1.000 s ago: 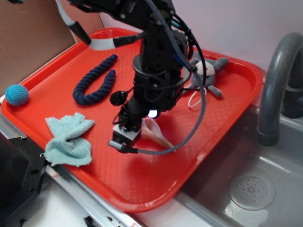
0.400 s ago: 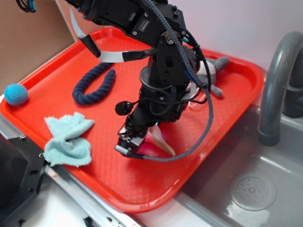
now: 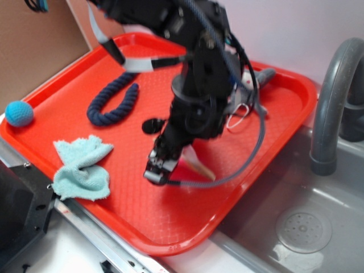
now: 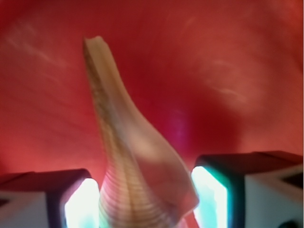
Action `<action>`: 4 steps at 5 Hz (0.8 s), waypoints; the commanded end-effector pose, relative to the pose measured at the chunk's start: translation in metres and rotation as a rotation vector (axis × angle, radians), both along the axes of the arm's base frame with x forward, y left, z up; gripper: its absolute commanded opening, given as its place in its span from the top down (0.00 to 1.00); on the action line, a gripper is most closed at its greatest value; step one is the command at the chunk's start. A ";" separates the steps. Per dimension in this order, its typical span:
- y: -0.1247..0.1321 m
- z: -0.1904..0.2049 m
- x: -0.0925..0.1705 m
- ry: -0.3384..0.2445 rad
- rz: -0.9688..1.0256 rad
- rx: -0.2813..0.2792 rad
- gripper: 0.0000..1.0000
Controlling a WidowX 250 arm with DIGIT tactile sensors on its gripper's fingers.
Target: Grab the shell.
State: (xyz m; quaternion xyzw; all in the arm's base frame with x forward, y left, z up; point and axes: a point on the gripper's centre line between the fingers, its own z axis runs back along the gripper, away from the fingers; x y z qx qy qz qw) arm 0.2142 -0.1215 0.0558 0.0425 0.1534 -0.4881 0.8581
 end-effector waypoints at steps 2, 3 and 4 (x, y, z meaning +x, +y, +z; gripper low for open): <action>0.053 0.142 -0.037 -0.310 0.763 -0.276 1.00; 0.062 0.165 -0.053 -0.395 1.006 -0.289 1.00; 0.060 0.167 -0.055 -0.410 1.168 -0.263 1.00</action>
